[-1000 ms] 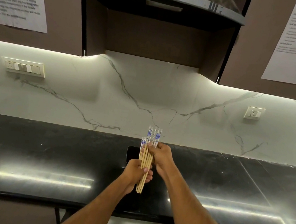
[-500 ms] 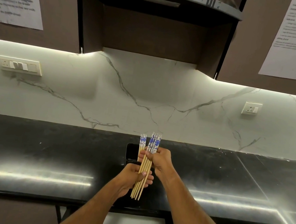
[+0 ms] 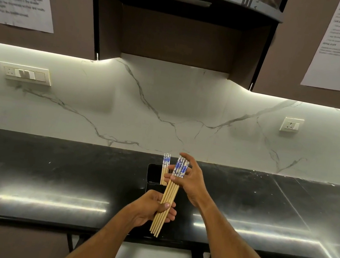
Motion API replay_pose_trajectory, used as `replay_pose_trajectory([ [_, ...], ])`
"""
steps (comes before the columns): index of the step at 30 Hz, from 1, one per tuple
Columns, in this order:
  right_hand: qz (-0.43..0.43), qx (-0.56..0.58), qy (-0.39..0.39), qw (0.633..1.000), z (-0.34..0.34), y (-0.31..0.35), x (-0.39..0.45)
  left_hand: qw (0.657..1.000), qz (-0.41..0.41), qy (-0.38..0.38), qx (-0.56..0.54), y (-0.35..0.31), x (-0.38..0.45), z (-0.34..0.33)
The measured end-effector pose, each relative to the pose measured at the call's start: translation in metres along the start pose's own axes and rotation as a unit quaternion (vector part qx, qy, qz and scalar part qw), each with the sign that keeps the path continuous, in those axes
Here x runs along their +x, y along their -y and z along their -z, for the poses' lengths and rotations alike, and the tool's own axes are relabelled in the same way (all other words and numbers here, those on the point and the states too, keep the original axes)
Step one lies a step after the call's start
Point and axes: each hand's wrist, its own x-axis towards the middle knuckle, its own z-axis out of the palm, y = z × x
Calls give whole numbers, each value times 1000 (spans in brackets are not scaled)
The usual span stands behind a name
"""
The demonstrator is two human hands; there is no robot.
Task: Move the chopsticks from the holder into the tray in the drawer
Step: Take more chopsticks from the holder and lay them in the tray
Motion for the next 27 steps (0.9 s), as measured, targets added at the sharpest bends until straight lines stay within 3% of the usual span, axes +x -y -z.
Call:
replay_pose_trajectory([
  [12,21,-6,-37,999,13,0,-3,999,-14,28,-1,2,4,-3],
  [27,0,-7,-24,1000,29,-3,-6,999,-11,24,19,4,8,-14],
])
